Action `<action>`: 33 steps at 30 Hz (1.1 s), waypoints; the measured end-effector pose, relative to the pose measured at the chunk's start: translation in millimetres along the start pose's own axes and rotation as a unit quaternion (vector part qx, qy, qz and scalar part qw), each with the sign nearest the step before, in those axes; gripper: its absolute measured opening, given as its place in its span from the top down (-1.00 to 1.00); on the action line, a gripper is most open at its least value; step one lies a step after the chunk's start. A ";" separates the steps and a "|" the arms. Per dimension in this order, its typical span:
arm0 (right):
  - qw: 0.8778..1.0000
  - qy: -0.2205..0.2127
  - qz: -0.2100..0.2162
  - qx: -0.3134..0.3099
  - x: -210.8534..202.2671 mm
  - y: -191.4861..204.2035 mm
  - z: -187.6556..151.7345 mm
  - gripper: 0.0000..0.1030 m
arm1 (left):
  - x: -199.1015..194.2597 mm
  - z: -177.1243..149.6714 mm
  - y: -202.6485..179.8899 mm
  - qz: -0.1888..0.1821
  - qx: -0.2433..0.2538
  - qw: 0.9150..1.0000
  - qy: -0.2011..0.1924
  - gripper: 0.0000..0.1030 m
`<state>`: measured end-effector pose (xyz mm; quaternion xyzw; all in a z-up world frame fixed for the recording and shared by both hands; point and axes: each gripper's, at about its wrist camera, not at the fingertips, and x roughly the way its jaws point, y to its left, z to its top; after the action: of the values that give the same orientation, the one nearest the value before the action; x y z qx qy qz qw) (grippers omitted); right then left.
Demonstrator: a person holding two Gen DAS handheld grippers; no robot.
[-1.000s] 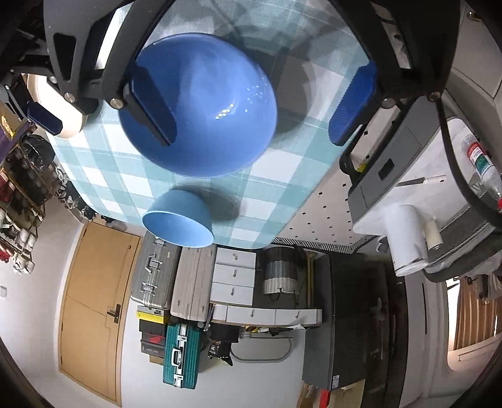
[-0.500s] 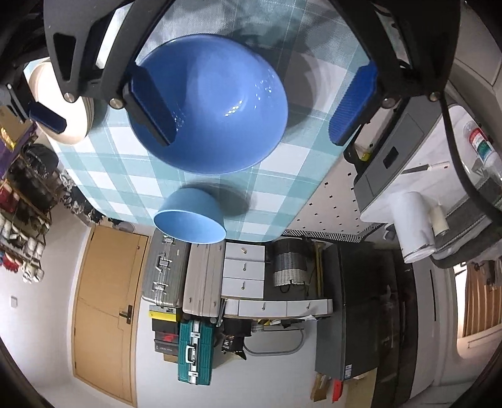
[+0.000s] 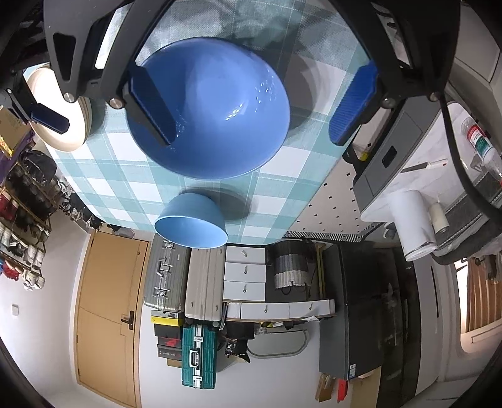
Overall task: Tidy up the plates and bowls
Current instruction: 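Reach both grippers toward the rim of the nested blue bowls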
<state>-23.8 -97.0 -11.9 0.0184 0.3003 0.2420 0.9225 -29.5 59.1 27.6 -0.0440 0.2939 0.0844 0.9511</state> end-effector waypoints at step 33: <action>0.998 -0.057 0.010 0.011 -24.2 3.3 22.7 -0.98 | -4.6 36.9 58.6 -0.074 -0.075 0.994 0.004 -0.92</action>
<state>-29.5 -102.7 20.4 0.0457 0.2495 0.2465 0.9354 -23.8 120.9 58.6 -0.1369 0.2866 0.0356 0.9476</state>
